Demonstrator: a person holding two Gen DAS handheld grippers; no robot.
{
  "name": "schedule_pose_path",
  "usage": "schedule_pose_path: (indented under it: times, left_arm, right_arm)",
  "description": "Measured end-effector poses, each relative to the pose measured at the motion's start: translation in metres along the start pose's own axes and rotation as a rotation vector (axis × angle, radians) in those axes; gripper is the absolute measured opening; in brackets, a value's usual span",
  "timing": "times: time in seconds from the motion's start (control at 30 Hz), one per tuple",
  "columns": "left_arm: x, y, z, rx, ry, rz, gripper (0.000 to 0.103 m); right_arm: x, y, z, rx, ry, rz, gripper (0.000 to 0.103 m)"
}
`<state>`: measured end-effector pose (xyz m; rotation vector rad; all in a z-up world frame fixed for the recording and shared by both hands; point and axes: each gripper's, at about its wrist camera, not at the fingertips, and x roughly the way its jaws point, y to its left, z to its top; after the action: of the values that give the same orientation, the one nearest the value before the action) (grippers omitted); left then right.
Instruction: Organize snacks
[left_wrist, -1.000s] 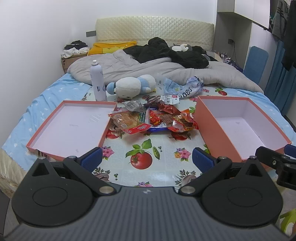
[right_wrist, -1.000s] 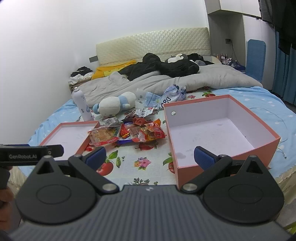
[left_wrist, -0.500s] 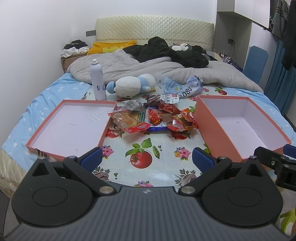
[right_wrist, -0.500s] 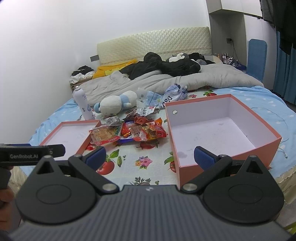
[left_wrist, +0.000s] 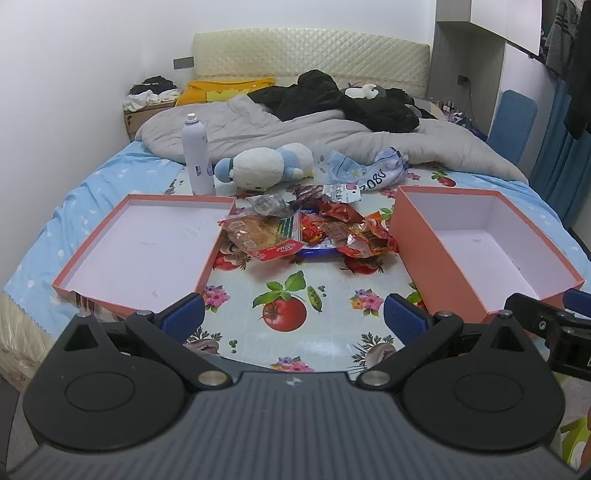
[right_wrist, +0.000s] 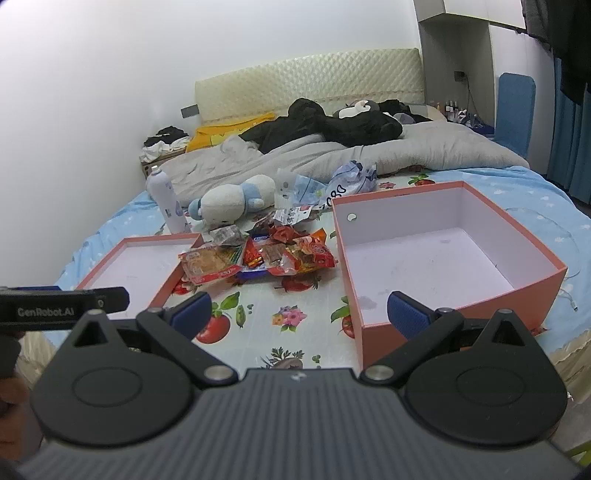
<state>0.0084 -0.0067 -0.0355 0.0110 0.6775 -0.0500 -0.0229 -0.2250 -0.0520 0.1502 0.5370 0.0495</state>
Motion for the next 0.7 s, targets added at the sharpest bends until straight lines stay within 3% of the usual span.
schedule_pose_path:
  times: [0.7]
  left_arm:
    - [0.041, 0.01, 0.004, 0.003, 0.052, 0.007, 0.103]
  right_arm:
    - [0.036, 0.0, -0.01, -0.002, 0.035, 0.015, 0.103]
